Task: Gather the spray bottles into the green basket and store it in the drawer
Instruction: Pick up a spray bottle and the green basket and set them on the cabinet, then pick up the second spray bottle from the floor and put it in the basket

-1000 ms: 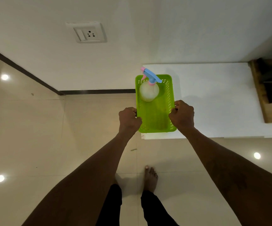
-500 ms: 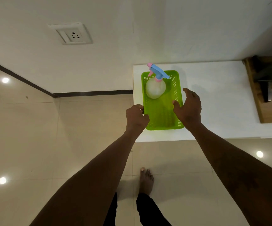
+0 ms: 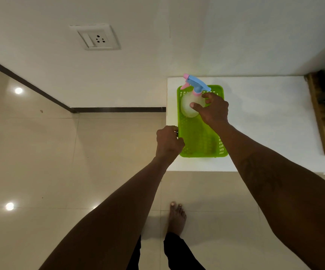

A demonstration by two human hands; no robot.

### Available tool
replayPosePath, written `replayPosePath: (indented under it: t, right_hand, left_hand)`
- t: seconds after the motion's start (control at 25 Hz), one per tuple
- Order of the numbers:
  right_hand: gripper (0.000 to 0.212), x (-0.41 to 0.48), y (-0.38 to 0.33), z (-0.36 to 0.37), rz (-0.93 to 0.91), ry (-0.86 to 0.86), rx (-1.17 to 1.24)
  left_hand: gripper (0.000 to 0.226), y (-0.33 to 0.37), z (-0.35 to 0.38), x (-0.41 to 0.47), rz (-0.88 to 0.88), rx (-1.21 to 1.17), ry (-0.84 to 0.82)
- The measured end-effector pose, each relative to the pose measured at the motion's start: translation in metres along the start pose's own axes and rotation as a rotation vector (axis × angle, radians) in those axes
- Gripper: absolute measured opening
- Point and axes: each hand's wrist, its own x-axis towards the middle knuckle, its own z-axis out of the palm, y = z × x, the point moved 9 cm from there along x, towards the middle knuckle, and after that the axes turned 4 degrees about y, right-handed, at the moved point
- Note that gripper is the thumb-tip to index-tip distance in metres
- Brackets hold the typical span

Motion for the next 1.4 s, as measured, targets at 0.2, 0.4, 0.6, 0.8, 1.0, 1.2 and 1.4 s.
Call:
replayPosePath:
  t: [0.2,0.4,0.6,0.8,1.0,1.2,1.4]
  right_hand:
    - [0.063,0.005,-0.005,0.007,-0.056,-0.031,-0.03]
    - [0.065,-0.003,-0.003,0.009,-0.05,-0.02,-0.03]
    - [0.028,-0.054,-0.002,-0.002,0.012,0.133,-0.038]
    - [0.017,-0.124,-0.048,-0.005,-0.231,0.18,0.068]
    - [0.009,-0.195,-0.115,0.026,-0.514,0.099,0.013]
    - [0.018,-0.294,-0.159,0.098,-0.586,-0.114,-0.009]
    - [0.046,-0.411,-0.184,0.174,-0.607,-0.452,-0.184]
  left_hand:
    - [0.02,-0.003,0.0,0.004,0.002,0.001,-0.021]
    - [0.028,-0.005,-0.001,0.001,-0.017,0.006,-0.019]
    - [0.061,-0.024,-0.021,-0.009,-0.128,-0.027,0.022]
    - [0.062,-0.051,-0.068,-0.036,-0.126,-0.002,0.059]
    - [0.054,-0.11,-0.125,-0.093,-0.144,-0.006,0.072]
    - [0.049,-0.219,-0.195,-0.182,-0.316,-0.078,0.175]
    - [0.052,-0.321,-0.26,-0.295,-0.501,-0.086,0.252]
